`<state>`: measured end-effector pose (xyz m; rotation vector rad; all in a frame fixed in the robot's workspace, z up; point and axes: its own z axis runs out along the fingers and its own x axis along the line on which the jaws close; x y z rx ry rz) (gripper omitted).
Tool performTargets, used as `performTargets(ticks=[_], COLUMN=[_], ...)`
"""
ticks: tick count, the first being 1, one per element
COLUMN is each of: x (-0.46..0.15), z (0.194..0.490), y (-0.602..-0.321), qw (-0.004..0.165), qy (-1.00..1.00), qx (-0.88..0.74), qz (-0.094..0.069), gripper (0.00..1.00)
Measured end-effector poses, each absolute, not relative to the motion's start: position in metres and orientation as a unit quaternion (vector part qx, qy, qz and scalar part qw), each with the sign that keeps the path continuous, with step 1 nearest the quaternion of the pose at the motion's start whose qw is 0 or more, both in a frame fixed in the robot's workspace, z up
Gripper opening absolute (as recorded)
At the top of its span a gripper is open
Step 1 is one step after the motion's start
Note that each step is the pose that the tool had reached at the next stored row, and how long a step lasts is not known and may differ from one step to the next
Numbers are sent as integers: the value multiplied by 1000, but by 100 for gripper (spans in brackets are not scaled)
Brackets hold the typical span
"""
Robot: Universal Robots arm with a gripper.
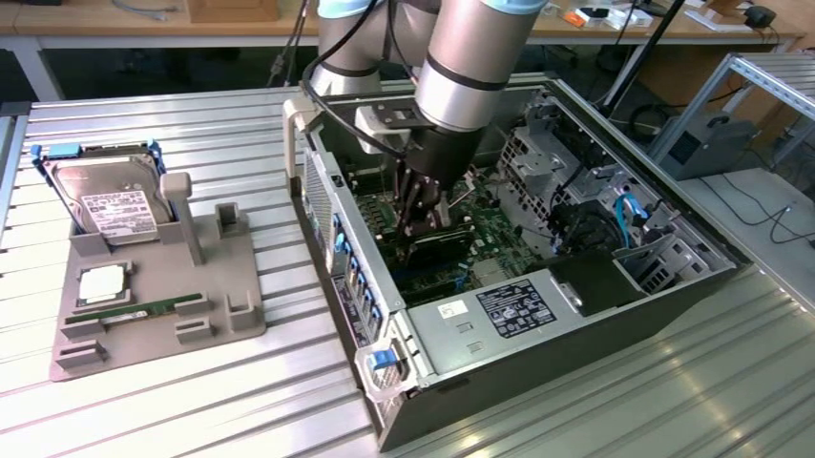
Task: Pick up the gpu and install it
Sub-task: 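Press down on the gpu until it lock into place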
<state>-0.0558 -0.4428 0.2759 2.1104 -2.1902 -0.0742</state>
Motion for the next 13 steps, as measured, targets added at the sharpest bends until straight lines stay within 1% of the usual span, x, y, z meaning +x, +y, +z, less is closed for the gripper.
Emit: performTargets(ticks=[13], x=[-60], z=[273], y=[-449], qw=[50], qy=[-719], qx=[693], qz=[-24], gripper=[11])
